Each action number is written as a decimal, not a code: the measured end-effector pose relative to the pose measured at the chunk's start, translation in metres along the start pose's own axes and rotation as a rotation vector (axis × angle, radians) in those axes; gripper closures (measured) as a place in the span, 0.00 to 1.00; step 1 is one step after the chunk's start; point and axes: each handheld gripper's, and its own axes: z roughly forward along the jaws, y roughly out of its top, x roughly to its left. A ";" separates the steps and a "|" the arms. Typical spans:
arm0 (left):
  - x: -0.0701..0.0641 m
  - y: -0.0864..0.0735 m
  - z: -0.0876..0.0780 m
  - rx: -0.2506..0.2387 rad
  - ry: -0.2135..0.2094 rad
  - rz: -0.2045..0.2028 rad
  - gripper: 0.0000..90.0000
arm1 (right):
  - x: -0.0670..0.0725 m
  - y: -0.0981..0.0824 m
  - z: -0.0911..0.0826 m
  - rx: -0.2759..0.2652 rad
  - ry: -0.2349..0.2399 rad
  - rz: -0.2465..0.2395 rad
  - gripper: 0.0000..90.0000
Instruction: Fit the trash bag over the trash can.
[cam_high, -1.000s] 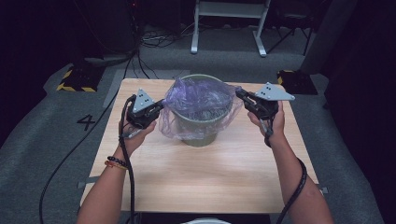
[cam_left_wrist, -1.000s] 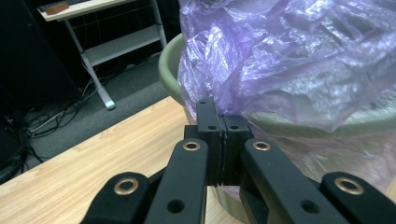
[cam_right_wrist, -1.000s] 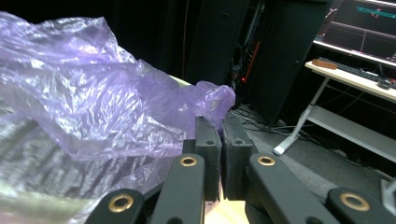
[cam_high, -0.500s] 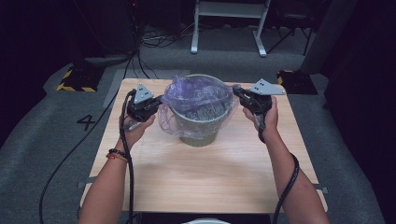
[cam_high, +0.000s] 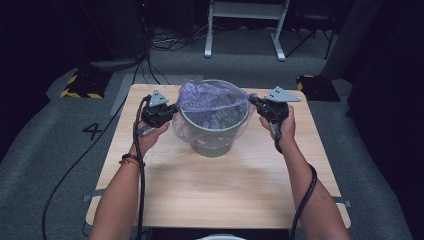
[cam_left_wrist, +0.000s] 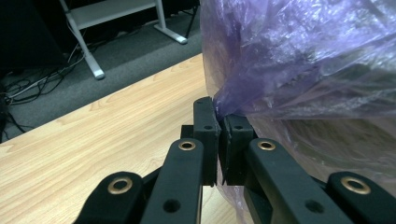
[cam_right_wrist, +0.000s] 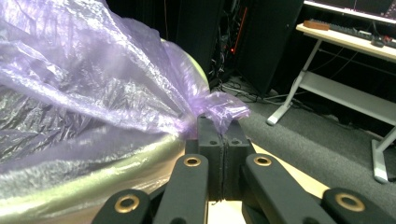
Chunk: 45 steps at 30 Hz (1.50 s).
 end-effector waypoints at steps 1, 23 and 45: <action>-0.001 0.000 0.002 0.003 -0.005 0.004 0.97 | 0.000 0.000 0.000 0.000 0.000 0.000 1.00; -0.014 -0.003 0.014 0.049 -0.126 0.051 0.99 | -0.003 -0.024 -0.016 0.052 0.095 -0.052 1.00; -0.009 0.014 -0.041 -0.079 -0.029 0.073 0.39 | -0.017 -0.002 -0.061 -0.057 0.036 -0.122 0.38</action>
